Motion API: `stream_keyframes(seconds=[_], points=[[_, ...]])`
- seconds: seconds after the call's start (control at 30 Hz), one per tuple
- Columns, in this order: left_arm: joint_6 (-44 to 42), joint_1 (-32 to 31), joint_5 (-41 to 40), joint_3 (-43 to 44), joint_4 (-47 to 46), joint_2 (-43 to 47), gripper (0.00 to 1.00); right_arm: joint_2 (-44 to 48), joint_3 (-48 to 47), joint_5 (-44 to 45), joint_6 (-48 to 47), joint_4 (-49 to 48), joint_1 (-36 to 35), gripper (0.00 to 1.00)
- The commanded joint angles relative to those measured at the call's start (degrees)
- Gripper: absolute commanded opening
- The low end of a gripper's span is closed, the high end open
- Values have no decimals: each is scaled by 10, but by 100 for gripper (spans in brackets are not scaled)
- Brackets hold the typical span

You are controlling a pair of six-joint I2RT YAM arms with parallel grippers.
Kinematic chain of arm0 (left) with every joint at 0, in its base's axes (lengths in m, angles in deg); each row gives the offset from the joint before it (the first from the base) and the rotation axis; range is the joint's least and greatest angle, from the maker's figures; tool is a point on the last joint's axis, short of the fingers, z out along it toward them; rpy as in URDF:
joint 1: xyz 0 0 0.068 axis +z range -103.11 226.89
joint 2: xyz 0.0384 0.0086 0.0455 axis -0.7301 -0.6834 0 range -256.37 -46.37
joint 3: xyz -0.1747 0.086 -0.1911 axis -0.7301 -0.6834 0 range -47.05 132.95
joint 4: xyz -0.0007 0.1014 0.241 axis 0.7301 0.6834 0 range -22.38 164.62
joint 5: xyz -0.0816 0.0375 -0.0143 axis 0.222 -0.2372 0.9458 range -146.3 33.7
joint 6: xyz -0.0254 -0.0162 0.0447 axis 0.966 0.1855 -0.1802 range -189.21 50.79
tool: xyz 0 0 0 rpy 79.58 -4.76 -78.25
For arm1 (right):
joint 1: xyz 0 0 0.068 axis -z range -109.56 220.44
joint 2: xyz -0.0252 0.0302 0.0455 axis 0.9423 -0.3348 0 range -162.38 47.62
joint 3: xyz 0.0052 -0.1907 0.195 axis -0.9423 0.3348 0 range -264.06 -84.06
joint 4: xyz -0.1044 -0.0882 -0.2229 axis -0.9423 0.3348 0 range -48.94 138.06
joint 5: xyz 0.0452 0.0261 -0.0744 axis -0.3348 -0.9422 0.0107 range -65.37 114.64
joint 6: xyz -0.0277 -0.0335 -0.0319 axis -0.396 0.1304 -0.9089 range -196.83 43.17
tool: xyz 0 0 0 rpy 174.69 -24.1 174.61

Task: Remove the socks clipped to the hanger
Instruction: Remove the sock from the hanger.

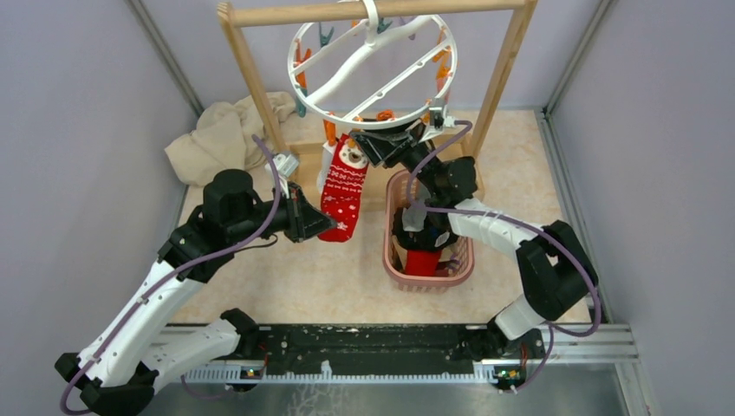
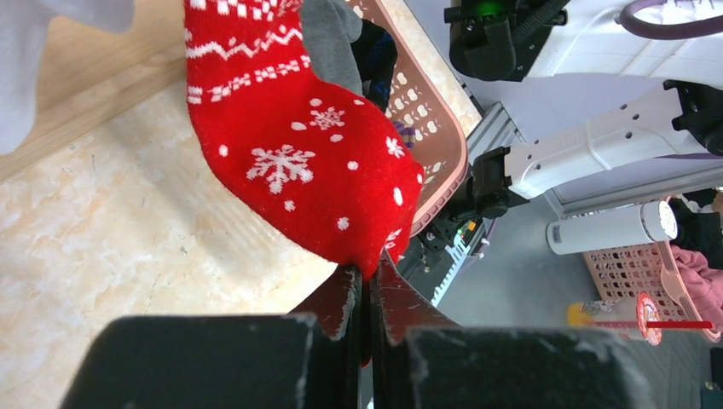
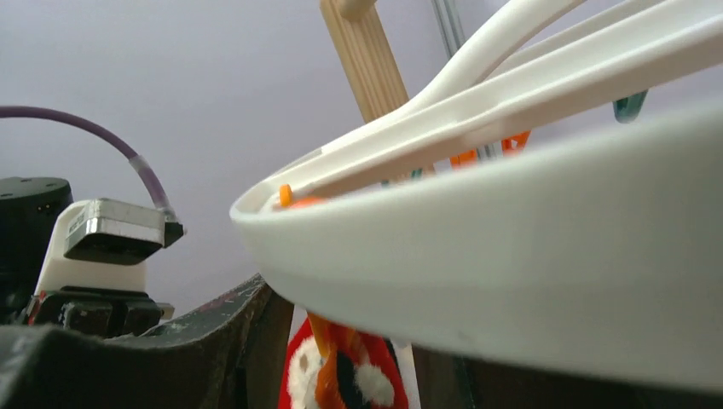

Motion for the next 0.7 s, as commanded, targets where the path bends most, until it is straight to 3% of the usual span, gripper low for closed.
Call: stream_keyframes(seconds=[0.0, 0.27, 0.47, 0.67], points=[[7, -1, 17, 0, -9, 2, 3, -24, -44, -26, 28, -44, 6, 50], [11, -1, 27, -5, -12, 0, 3, -47, -65, -37, 49, -58, 6, 49], [9, -1, 31, -8, -16, -3, 3, -45, -67, -39, 46, -55, 6, 41], [10, -1, 34, -11, -19, -4, 3, -47, -72, -41, 47, -53, 7, 44]])
